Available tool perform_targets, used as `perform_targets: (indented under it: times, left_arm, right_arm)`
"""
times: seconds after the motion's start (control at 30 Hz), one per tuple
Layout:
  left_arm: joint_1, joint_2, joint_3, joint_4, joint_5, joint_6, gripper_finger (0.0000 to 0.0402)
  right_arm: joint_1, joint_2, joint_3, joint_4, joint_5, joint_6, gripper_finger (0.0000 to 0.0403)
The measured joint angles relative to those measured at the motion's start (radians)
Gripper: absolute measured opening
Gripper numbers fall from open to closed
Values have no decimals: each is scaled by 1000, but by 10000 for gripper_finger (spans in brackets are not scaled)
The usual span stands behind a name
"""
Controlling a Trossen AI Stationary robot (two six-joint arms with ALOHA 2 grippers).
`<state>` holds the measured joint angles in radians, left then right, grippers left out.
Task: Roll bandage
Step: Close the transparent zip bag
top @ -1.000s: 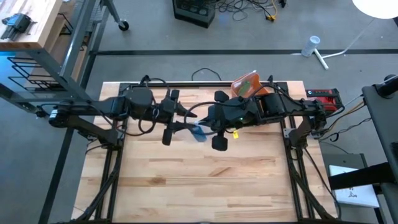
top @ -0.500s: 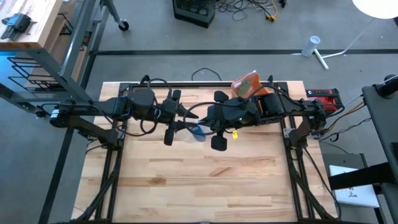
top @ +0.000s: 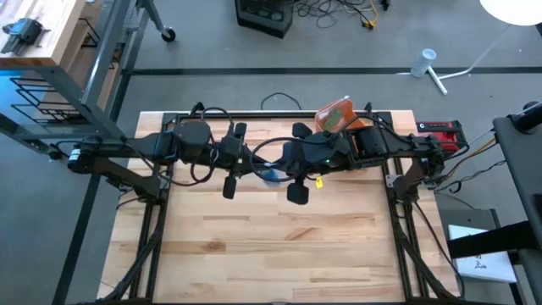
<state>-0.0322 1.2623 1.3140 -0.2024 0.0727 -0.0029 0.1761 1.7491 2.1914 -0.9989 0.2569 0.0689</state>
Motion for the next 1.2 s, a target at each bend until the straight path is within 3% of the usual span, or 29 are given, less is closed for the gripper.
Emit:
perform_targets:
  times: [0.2, 0.83, 0.97, 1.2]
  left_arm:
    - [0, -7, 0, 3, -4, 13, 7]
    - [0, -41, 2, -20, -12, 19, 2]
    - [0, -27, 1, -2, 20, 19, 31]
    - [0, 10, 1, 25, 14, 24, 138]
  right_arm:
    - [2, -12, 0, 4, -17, 24, 0]
    - [3, -66, 0, -40, -35, 35, 0]
    - [3, -64, 0, -60, -36, 22, 0]
    - [3, -38, 1, -104, -36, -2, 0]
